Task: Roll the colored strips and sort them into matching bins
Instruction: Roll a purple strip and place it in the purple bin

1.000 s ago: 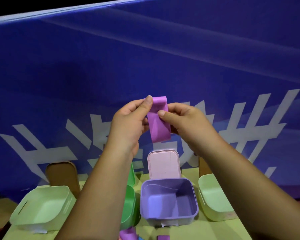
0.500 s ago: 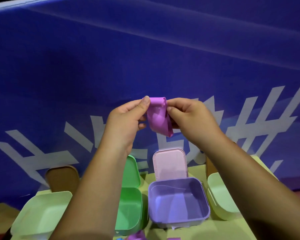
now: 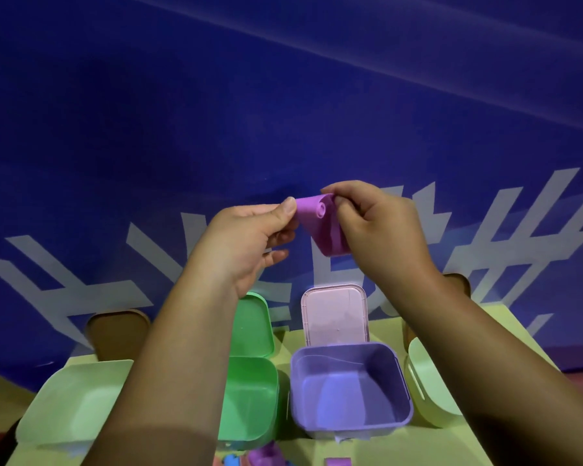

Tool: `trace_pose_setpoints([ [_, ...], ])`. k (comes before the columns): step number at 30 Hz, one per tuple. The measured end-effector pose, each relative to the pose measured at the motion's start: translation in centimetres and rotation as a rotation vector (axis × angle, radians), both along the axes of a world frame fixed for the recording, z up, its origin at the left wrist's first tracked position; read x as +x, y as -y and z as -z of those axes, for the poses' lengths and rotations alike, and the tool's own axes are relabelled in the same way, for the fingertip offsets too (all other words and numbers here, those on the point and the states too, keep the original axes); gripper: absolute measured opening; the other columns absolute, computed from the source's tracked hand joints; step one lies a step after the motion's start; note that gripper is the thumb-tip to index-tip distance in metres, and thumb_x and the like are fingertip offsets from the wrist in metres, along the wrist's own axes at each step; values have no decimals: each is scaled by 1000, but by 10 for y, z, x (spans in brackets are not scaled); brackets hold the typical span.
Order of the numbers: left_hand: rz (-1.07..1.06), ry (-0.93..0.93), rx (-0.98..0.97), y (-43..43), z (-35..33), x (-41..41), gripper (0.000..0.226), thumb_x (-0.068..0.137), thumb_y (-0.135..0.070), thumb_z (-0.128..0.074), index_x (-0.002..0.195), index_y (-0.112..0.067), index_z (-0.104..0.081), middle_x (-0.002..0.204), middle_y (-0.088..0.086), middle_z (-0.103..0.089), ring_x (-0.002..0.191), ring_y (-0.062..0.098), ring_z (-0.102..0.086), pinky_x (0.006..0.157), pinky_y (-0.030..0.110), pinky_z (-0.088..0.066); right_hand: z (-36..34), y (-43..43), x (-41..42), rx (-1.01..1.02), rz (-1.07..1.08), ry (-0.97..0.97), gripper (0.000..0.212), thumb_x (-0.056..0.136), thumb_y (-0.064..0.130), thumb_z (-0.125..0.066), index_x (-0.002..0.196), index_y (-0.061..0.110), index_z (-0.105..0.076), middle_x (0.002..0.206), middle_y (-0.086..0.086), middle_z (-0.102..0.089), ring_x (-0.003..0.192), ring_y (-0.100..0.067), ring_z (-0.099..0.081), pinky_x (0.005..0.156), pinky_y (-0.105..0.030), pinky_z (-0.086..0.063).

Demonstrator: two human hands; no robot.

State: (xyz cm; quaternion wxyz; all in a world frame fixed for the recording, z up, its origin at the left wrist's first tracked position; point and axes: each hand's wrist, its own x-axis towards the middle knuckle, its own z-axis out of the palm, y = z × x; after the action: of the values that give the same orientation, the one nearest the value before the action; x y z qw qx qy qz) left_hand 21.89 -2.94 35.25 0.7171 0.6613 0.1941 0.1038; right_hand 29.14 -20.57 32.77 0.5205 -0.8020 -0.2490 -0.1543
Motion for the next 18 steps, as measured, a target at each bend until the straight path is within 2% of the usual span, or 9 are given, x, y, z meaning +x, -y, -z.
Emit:
trace_pose_setpoints([
  [3, 25, -36, 36, -2, -1, -2, 23, 98, -33, -77, 106, -12, -81, 83, -3, -78, 75, 12, -69, 82, 37, -58, 1, -1, -1, -22, 0, 21, 27, 108, 19, -58, 124, 30, -76, 102, 21, -68, 103, 11, -61, 77, -25, -60],
  [6, 48, -76, 46, -4, -2, -5, 24, 97, -36, -77, 98, -12, -78, 77, -3, -75, 68, 11, -67, 77, 36, -58, 1, -1, -3, -29, -16, 32, 26, 108, 18, -58, 124, 29, -77, 102, 20, -69, 106, 9, -60, 75, -21, -58],
  [11, 108, -138, 20, -6, -3, -12, 24, 94, -36, -79, 94, -12, -76, 78, -1, -75, 67, 12, -67, 85, 42, -60, 1, 0, -6, -17, -3, 57, 27, 109, 18, -56, 122, 30, -77, 100, 21, -70, 99, 6, -63, 76, -21, -57],
  [13, 130, -100, 27, -5, -3, -15, 25, 91, -37, -79, 95, -13, -76, 78, -2, -73, 69, 11, -66, 83, 39, -59, -2, 0, -7, 0, -13, 34, 27, 109, 18, -56, 120, 31, -78, 97, 23, -70, 98, 4, -64, 75, -22, -57],
  [18, 210, 23, -79, -5, -5, -20, 43, 82, -43, -76, 111, -11, -76, 79, -3, -65, 69, 10, -58, 70, 28, -54, -9, 2, -11, 22, -100, -84, 30, 108, 17, -55, 109, 37, -78, 90, 31, -70, 93, 11, -62, 69, -7, -46],
])
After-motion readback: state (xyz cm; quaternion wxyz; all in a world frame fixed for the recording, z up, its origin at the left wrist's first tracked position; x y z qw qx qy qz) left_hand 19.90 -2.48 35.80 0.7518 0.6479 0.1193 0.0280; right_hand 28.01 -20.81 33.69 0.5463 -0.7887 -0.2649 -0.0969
